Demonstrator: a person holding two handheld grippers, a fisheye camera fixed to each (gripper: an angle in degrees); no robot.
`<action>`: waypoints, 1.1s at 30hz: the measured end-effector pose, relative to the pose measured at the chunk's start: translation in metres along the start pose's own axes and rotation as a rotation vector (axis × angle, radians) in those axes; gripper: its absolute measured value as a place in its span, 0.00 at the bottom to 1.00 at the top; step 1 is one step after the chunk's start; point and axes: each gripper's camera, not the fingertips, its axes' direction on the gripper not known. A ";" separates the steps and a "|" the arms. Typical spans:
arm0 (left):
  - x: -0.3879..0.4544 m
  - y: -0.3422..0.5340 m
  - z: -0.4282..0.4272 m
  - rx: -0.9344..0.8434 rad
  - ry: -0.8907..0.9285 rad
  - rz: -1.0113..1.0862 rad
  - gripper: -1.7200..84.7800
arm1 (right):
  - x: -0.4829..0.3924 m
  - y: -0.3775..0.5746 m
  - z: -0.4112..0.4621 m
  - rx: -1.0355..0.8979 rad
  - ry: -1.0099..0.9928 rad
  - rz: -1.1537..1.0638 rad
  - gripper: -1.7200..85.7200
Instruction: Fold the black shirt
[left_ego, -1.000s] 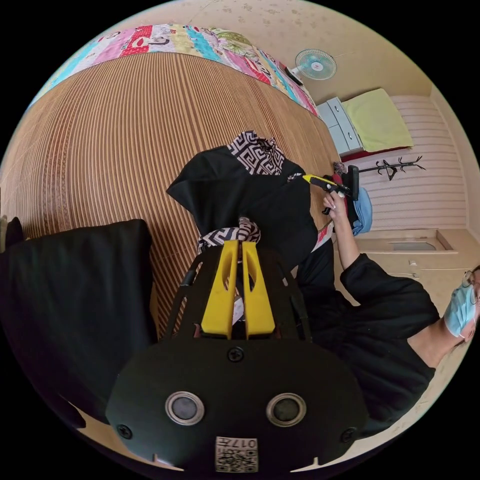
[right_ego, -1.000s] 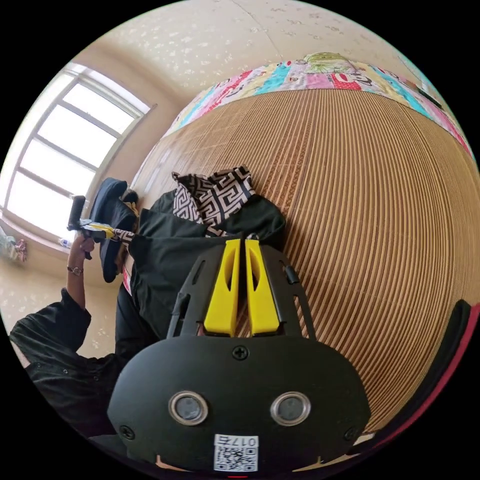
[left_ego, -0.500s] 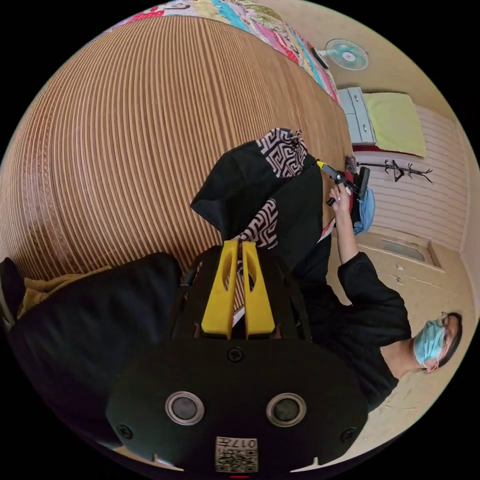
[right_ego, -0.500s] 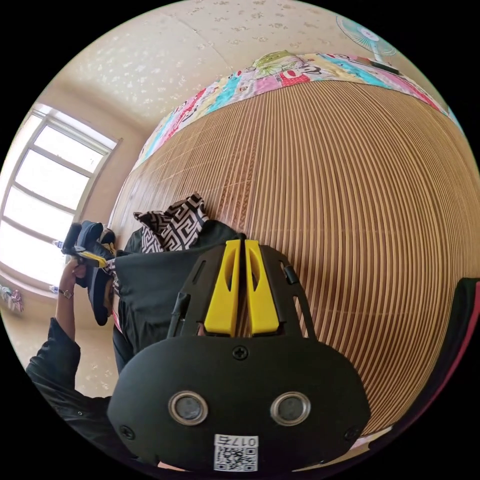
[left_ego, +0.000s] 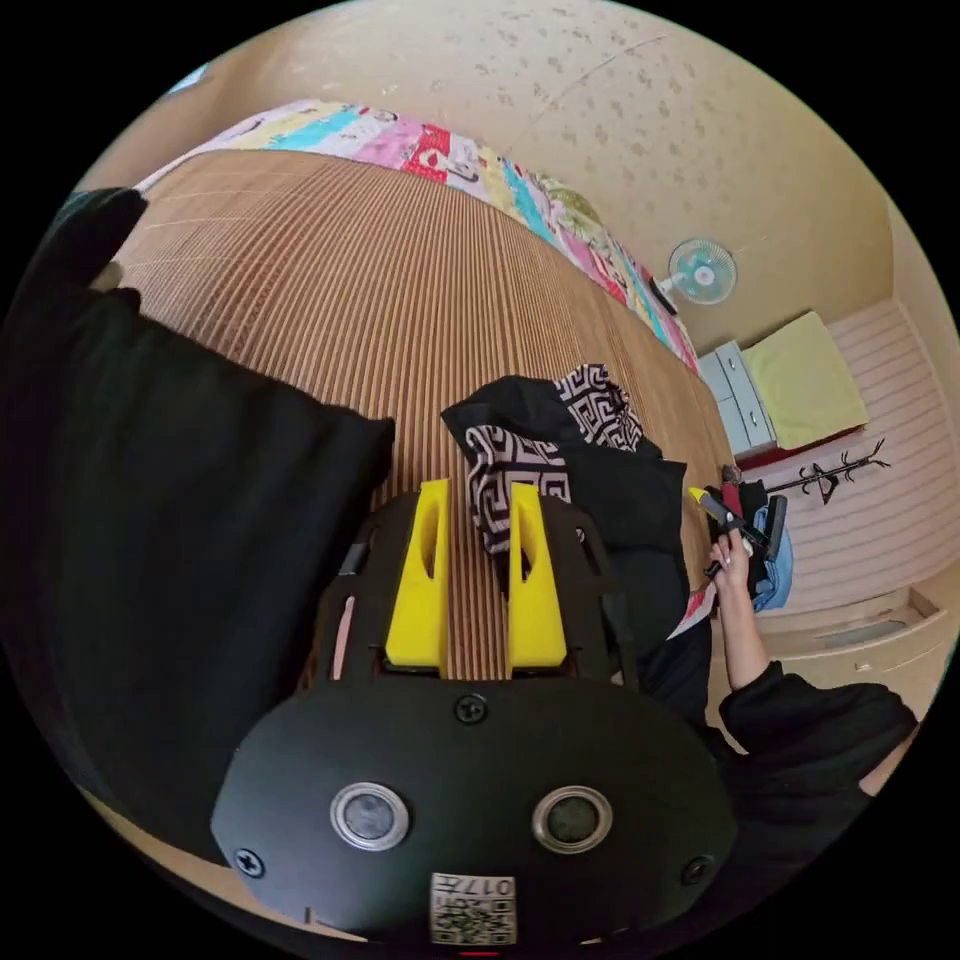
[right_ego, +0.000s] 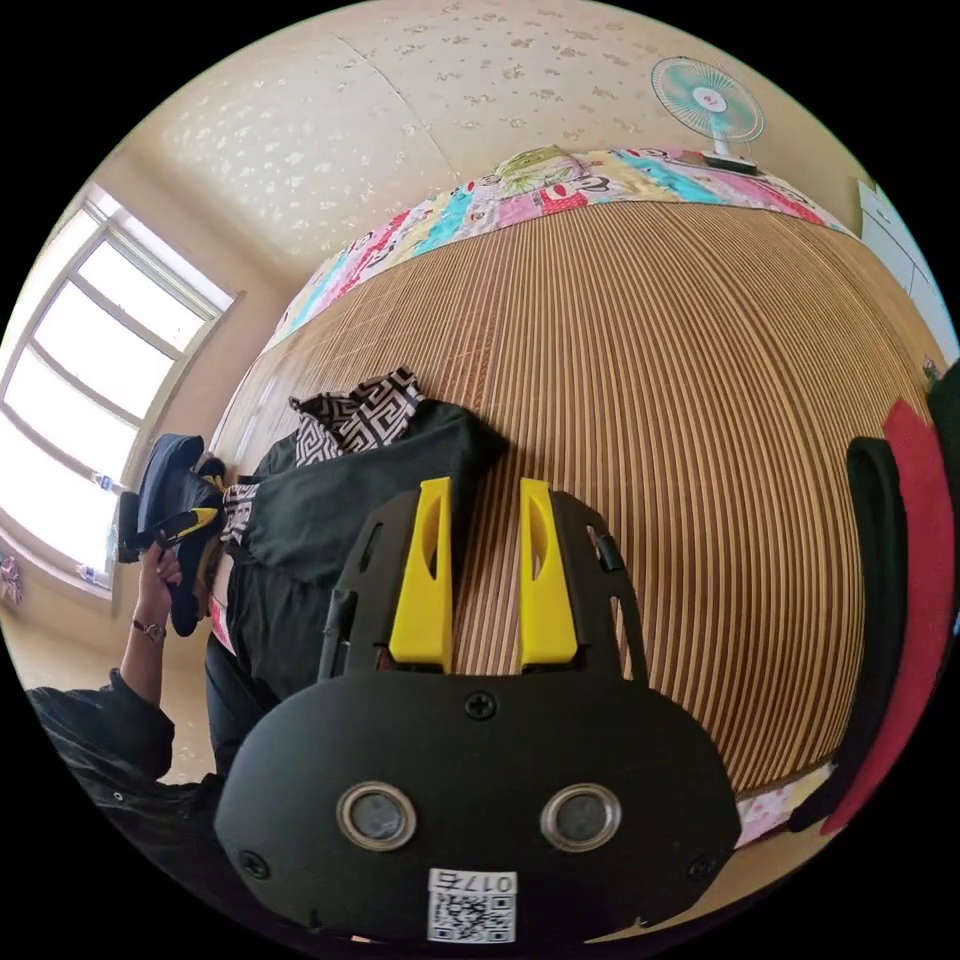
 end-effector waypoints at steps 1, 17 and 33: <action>0.006 0.017 -0.002 0.016 -0.008 0.009 0.12 | -0.008 0.011 -0.004 0.013 0.018 -0.014 0.10; 0.102 0.157 0.069 -0.003 -0.177 0.128 0.01 | -0.121 0.120 0.009 -0.072 0.085 -0.113 0.02; 0.100 0.048 0.117 -0.162 -0.133 0.108 0.01 | -0.141 0.029 0.052 -0.092 0.158 -0.042 0.02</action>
